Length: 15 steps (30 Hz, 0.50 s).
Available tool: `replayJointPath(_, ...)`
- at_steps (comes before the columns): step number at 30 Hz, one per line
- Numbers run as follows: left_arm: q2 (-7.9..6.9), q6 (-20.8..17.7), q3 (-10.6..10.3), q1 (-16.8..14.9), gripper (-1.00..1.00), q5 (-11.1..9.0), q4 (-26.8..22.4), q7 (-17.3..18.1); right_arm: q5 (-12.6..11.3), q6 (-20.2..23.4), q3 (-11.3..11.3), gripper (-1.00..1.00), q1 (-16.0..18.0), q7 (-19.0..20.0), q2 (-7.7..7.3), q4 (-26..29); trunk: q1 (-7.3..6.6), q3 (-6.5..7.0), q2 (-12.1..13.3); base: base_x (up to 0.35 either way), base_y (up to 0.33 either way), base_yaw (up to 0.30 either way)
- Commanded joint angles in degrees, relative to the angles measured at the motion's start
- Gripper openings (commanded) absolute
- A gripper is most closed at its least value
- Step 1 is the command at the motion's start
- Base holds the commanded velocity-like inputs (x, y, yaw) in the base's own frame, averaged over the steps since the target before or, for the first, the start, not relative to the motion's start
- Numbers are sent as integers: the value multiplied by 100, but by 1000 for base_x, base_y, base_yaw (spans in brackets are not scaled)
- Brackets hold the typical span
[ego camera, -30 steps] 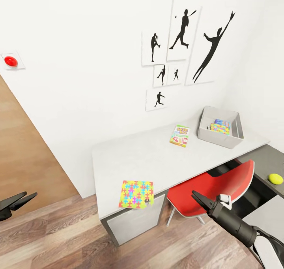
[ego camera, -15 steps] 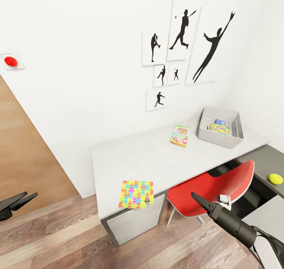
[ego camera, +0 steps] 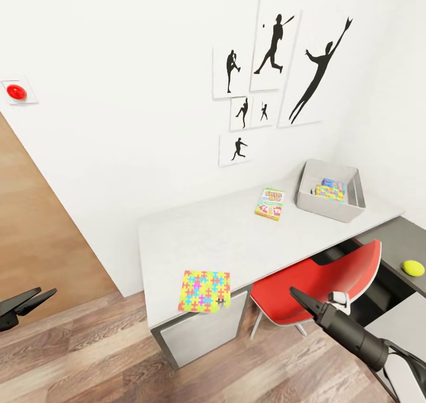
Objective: Put all the toys in the child's room - the three board games (two on the bed and one on the table), the two jigsaw puzzles on the table, and the tennis ball on the table - inside the toy box on the table in the child's room.
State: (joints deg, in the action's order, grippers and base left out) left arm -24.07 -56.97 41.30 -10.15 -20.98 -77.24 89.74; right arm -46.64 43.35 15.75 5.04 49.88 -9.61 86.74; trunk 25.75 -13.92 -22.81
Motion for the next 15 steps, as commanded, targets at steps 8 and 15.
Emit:
replayJointPath(8, -1, -62, 1, -4, 100, 8, -1, 26, -20, 33, 36, 100, 4, 4, 2, 1, 3, -11, -11, 0, 0, 0)
replayJointPath(15, -3, -62, 1, -4, 100, 3, -1, 26, -24, 35, 43, 100, 1, 15, 3, 1, 3, -7, -11, 0, -1, -16)
